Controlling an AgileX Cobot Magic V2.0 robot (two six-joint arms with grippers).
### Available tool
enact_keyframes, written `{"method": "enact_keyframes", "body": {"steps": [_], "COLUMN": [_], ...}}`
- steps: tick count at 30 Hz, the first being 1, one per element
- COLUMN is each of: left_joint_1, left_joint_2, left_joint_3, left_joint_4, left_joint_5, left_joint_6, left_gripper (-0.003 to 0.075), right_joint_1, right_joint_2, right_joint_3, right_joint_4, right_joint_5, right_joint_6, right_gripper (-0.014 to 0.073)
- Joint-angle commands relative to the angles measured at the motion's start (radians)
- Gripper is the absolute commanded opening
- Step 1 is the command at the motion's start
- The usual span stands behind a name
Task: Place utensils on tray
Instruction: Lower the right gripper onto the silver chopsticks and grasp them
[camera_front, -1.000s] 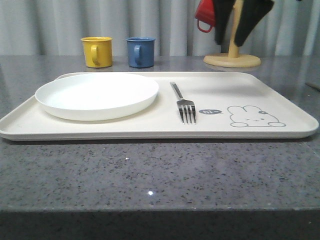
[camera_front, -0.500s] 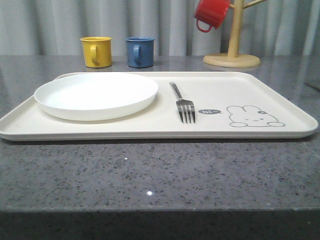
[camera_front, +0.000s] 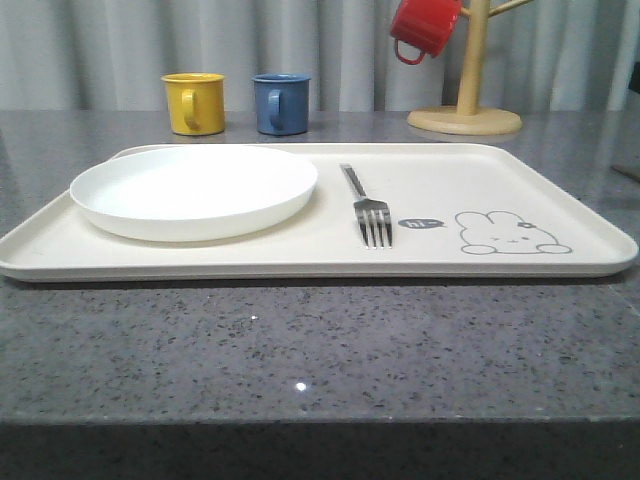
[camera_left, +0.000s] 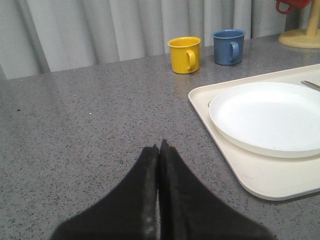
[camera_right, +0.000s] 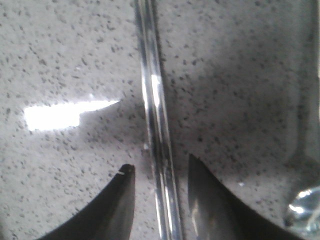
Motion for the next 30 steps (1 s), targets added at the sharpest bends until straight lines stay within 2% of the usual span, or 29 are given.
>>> {"method": "enact_keyframes", "body": {"steps": [1,12,18,20,30], "left_joint_1": [-0.005,-0.005,-0.005,-0.005,-0.005], "left_joint_2": [0.009,0.009,0.009,0.009,0.009], "left_joint_3": [-0.026,-0.026,-0.026,-0.026,-0.026], "left_joint_4": [-0.011,-0.011,-0.011,-0.011,-0.011], "left_joint_5": [-0.083,-0.083,-0.083,-0.083,-0.083], "left_joint_6": [-0.008,-0.008,-0.008,-0.008,-0.008], "left_gripper": [-0.0018,-0.0018,-0.0018,-0.0018,-0.0018], "right_joint_1": [-0.001,-0.001,-0.001,-0.001,0.027], "right_joint_2": [-0.034,0.009,0.008,0.006,-0.104], "right_joint_3": [-0.021,-0.021,-0.021,-0.029,-0.089], "right_joint_4": [0.01,0.01,0.01,0.01,0.022], "right_joint_5": [-0.029,-0.02,0.008,0.019,0.043], "right_joint_6": [-0.014,-0.014,-0.014,-0.013,0.067], "right_gripper": [0.0294,0.0272,0.0038,0.0,0.0001]}}
